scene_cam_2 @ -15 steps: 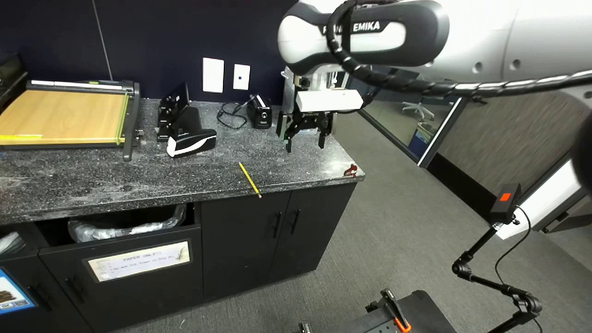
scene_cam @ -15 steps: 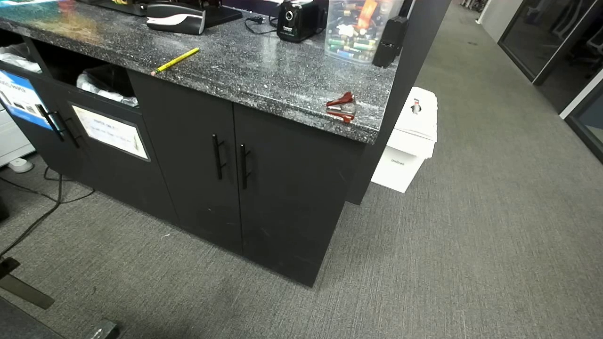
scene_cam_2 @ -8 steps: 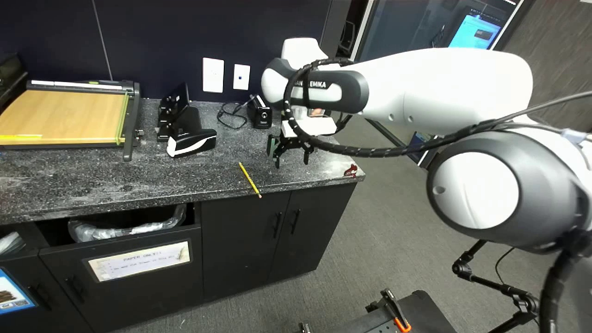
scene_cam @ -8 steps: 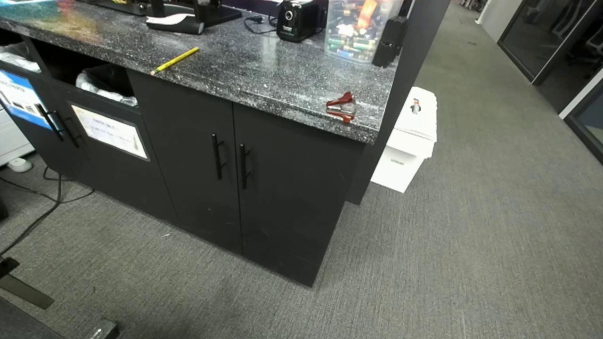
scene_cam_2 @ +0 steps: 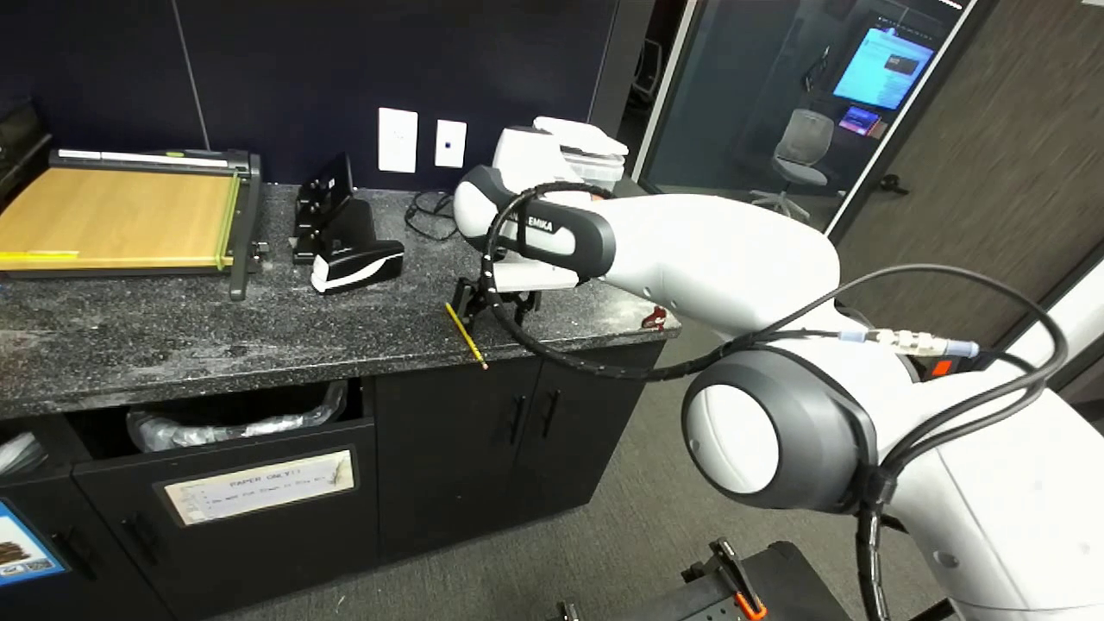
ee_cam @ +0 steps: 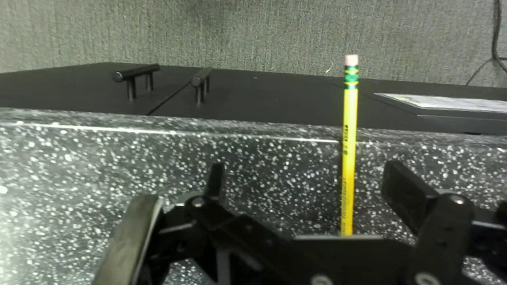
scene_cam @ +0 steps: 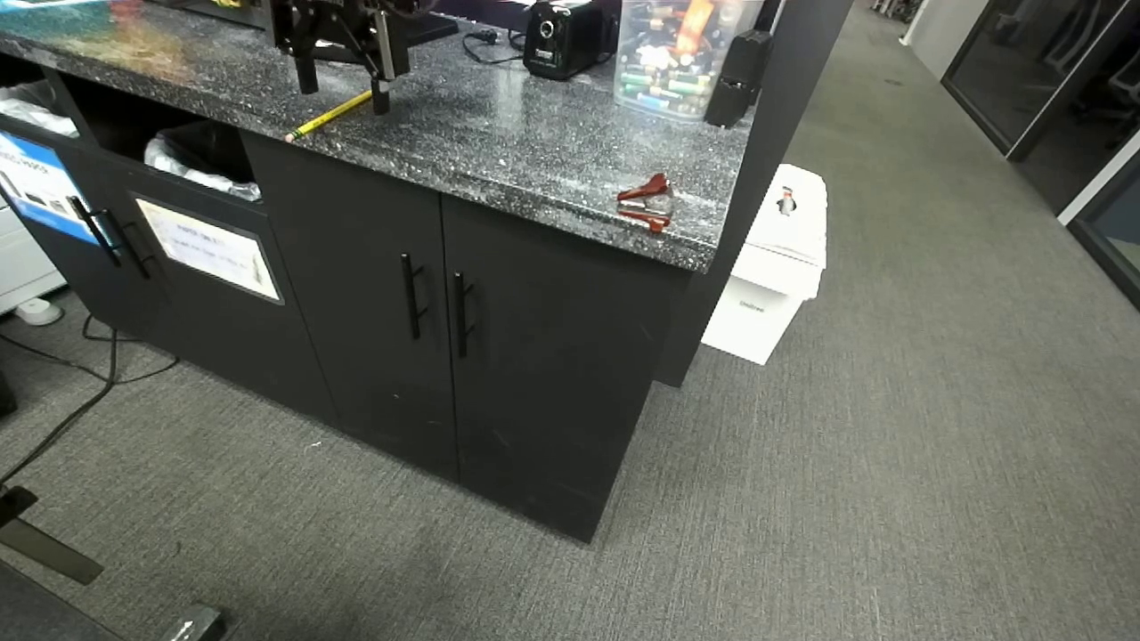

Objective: Move the pencil to the right

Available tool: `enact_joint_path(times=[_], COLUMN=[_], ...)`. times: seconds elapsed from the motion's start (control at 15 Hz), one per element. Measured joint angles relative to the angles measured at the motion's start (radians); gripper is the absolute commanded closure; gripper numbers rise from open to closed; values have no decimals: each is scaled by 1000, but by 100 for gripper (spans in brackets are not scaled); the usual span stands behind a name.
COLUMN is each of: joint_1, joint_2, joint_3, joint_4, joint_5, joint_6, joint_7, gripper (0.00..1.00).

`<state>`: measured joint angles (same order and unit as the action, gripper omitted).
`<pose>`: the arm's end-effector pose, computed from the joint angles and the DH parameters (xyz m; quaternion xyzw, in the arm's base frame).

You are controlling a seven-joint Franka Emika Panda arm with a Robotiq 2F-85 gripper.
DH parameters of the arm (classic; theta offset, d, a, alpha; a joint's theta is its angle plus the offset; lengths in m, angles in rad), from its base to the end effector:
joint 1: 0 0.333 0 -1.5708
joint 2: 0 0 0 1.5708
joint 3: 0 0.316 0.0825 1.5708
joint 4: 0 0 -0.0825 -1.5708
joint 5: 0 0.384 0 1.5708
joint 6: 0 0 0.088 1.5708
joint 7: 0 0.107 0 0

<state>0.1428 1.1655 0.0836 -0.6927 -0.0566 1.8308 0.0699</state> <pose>0.7870 0.1421 0.2437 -0.9980 -0.0610 0.0140 0.0095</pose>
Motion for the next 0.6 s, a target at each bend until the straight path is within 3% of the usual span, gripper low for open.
enact_joint_path(times=[0.27, 0.33, 0.47, 0.6], joint_1=[18, 22, 29, 32], joint_2=[90, 107, 130, 137], joint_3=[9, 10, 12, 12], joint_4=[117, 135, 155, 170], joint_5=[24, 24, 22, 22], joint_6=[4, 12, 33, 40], joint_7=[-45, -50, -55, -55], gripper=[0, 25, 34, 50])
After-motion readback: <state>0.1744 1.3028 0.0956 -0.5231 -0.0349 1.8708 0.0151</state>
